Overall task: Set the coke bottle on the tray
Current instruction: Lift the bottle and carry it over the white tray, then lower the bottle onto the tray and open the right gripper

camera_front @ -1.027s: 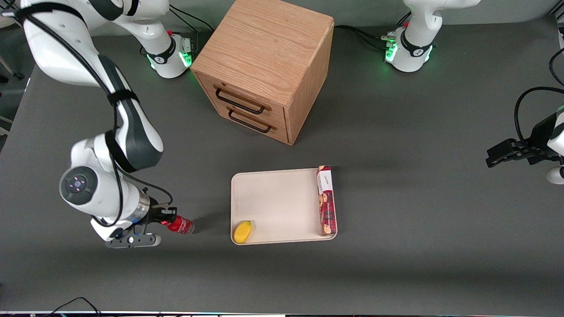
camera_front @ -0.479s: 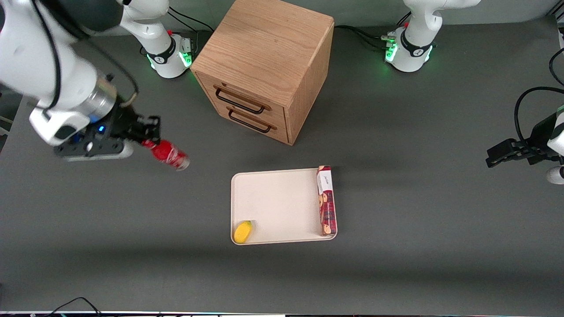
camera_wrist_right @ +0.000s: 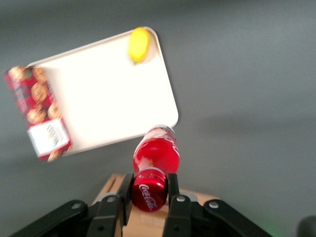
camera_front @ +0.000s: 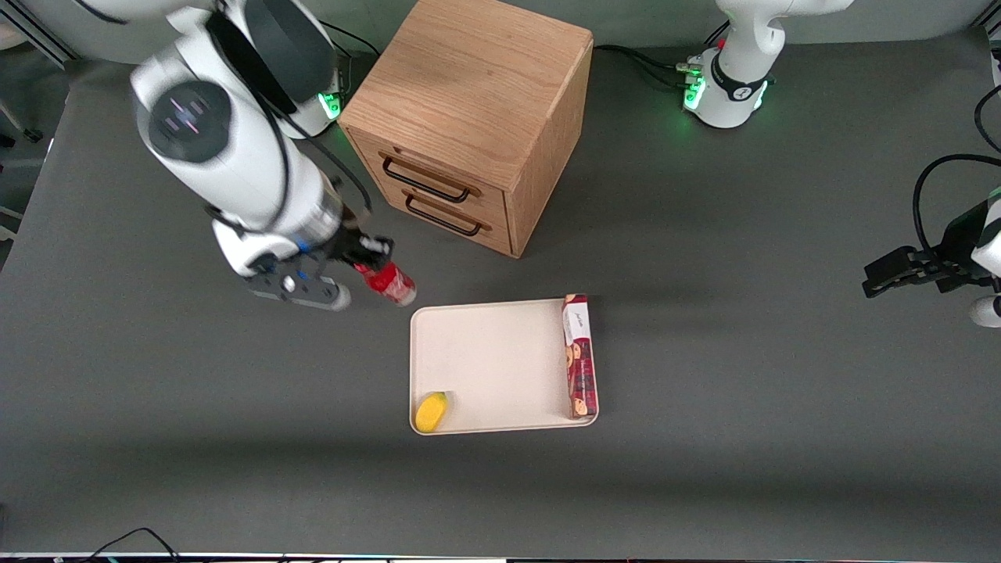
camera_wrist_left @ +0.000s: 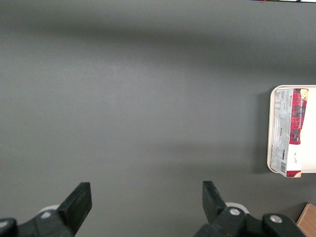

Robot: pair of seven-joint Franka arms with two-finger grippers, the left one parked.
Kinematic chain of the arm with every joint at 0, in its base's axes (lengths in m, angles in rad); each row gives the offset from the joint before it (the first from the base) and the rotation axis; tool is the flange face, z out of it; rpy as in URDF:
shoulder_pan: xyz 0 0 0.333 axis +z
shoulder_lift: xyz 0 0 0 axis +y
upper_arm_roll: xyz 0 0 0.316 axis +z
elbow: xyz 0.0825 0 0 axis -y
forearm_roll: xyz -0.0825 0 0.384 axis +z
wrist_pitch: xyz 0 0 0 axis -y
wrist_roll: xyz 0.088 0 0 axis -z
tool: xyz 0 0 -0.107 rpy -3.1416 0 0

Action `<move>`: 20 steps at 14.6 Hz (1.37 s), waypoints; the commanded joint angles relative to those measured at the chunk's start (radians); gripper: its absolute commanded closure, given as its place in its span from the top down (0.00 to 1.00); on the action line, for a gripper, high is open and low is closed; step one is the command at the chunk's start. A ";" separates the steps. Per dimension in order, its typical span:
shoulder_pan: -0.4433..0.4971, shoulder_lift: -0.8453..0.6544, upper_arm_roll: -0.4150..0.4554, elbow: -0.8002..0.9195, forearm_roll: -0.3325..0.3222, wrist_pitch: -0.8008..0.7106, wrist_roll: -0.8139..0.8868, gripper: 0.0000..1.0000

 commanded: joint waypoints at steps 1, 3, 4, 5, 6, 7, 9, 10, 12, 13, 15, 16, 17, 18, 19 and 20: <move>0.004 0.084 0.040 -0.040 -0.091 0.096 0.092 0.13; 0.004 0.122 0.040 -0.061 -0.109 0.147 0.095 0.13; 0.004 0.130 0.038 -0.084 -0.129 0.175 0.111 0.13; 0.003 0.135 0.040 -0.121 -0.159 0.214 0.135 0.13; 0.003 0.142 0.040 -0.156 -0.172 0.259 0.155 0.13; 0.003 0.145 0.038 -0.178 -0.181 0.285 0.167 0.13; 0.000 0.150 0.038 -0.196 -0.203 0.302 0.167 0.14; 0.001 0.155 0.037 -0.196 -0.204 0.307 0.167 0.18; 0.000 0.161 0.035 -0.213 -0.230 0.327 0.169 0.23; -0.003 0.161 0.035 -0.216 -0.238 0.333 0.174 0.30; -0.011 0.152 0.037 -0.212 -0.233 0.328 0.174 1.00; -0.013 0.136 0.037 -0.199 -0.230 0.319 0.166 1.00; -0.013 0.104 0.038 -0.181 -0.224 0.290 0.166 1.00; -0.011 0.069 0.040 -0.155 -0.221 0.222 0.163 1.00; -0.013 0.035 0.052 -0.108 -0.197 0.145 0.158 1.00; -0.020 -0.006 0.067 -0.053 -0.166 0.050 0.148 1.00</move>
